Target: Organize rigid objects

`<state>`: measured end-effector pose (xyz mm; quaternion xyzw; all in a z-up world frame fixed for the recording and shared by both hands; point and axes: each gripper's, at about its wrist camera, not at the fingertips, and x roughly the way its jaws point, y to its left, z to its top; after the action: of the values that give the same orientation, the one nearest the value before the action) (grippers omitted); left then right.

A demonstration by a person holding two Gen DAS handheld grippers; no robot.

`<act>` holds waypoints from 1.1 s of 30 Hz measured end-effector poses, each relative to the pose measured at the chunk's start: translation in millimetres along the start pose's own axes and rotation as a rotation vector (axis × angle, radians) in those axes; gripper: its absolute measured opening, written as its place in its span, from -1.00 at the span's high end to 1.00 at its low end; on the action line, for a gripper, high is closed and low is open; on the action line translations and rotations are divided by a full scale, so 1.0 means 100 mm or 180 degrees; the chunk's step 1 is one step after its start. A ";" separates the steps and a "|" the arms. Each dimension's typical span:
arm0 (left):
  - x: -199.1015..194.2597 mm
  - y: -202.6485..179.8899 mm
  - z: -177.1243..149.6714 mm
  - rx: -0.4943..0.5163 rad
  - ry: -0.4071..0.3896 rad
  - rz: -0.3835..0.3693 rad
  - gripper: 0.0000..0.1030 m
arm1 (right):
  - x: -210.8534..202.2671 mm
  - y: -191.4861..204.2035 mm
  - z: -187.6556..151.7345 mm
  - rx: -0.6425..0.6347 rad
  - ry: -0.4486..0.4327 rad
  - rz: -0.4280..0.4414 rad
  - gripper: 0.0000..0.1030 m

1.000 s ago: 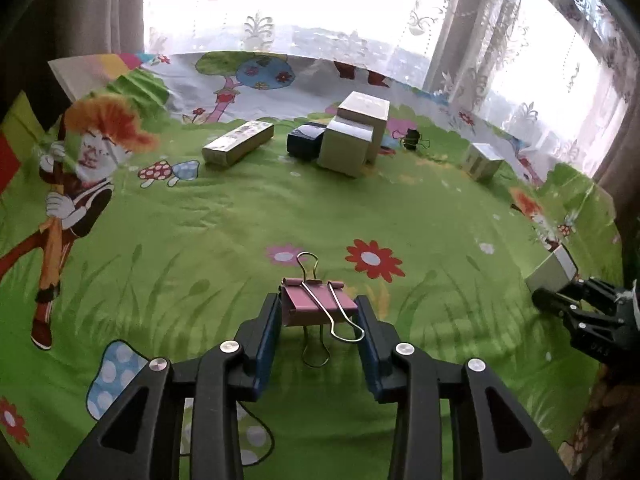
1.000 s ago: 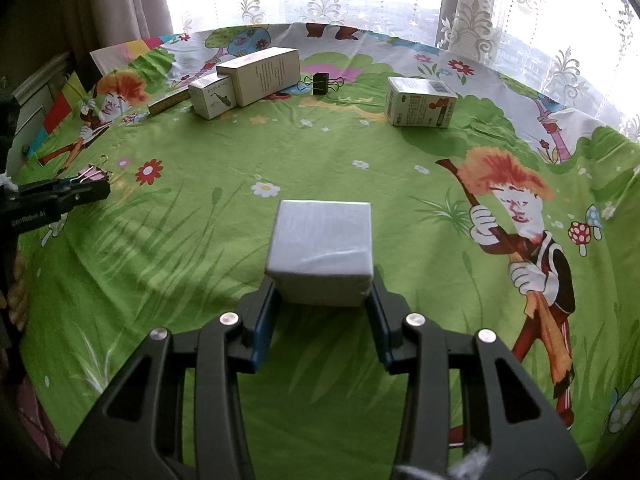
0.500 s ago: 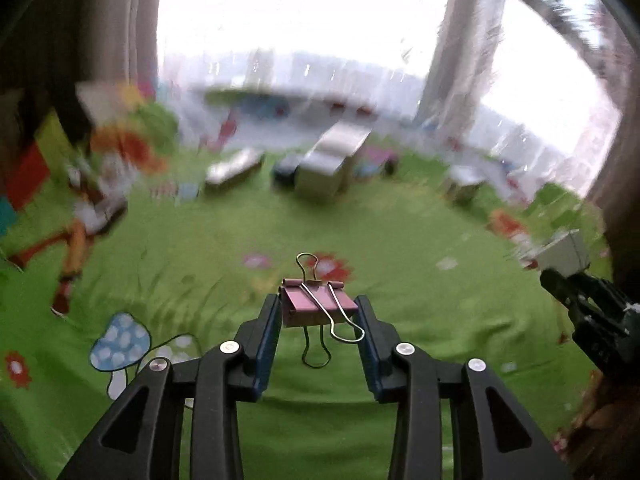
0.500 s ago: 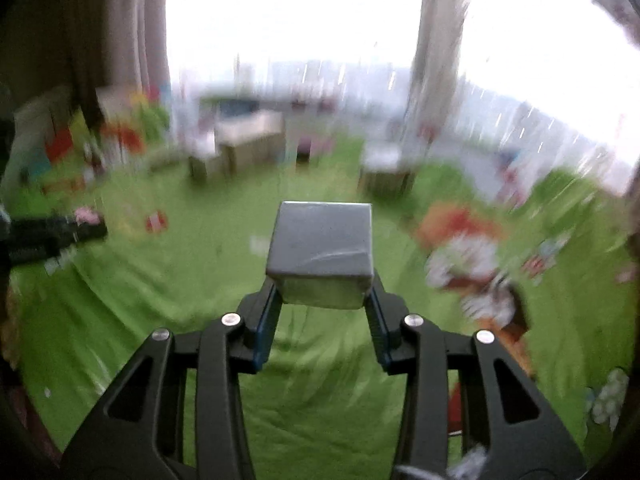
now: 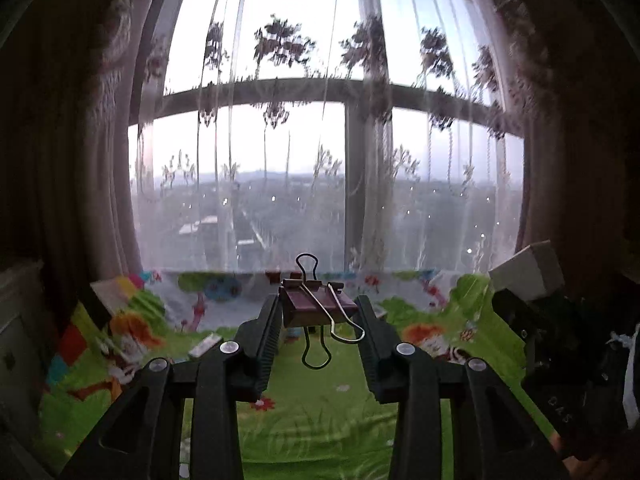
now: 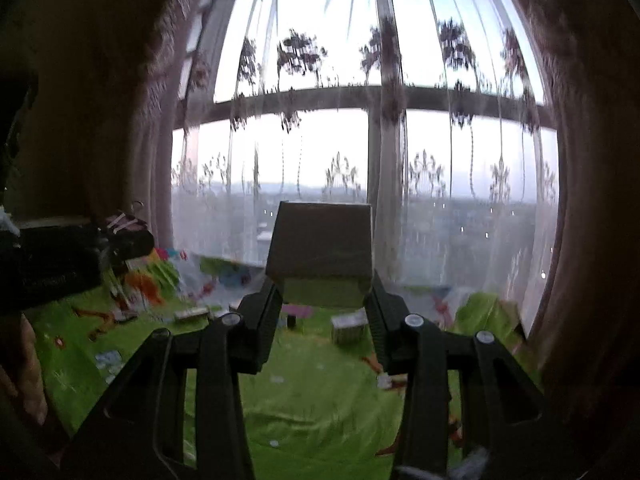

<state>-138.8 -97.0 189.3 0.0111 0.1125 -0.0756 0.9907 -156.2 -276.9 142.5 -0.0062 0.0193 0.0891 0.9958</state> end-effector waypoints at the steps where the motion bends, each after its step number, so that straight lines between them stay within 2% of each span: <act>1: -0.05 -0.01 0.03 0.0014 -0.0043 -0.0002 0.26 | -0.04 0.04 0.01 -0.0012 -0.0025 0.0008 0.14; 3: -0.16 -0.04 0.05 0.0054 -0.0129 0.0008 0.26 | -0.11 0.08 0.04 -0.0017 -0.0075 0.0015 0.14; 10: -0.27 -0.06 0.05 0.0076 -0.0176 0.0009 0.26 | -0.21 0.11 0.08 -0.0001 -0.0073 0.0106 0.14; 16: -0.41 0.10 0.01 0.0020 -0.0141 0.0123 0.26 | -0.25 0.26 0.15 -0.0005 -0.0069 0.0334 0.14; 20: -0.51 0.29 -0.03 -0.0037 -0.0077 0.0283 0.26 | -0.27 0.44 0.20 -0.0006 -0.0036 0.0535 0.14; 26: -0.64 0.63 -0.11 -0.0213 0.0200 0.0454 0.26 | -0.27 0.80 0.29 -0.0085 0.0132 0.1059 0.14; 33: -0.97 1.04 -0.20 -0.0330 0.0224 0.0794 0.26 | -0.29 1.27 0.34 -0.0209 0.0180 0.1514 0.14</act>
<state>-220.8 21.3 191.7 -0.0235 0.1488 0.0544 0.9871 -206.0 -156.4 176.2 -0.0363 0.0452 0.3215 0.9451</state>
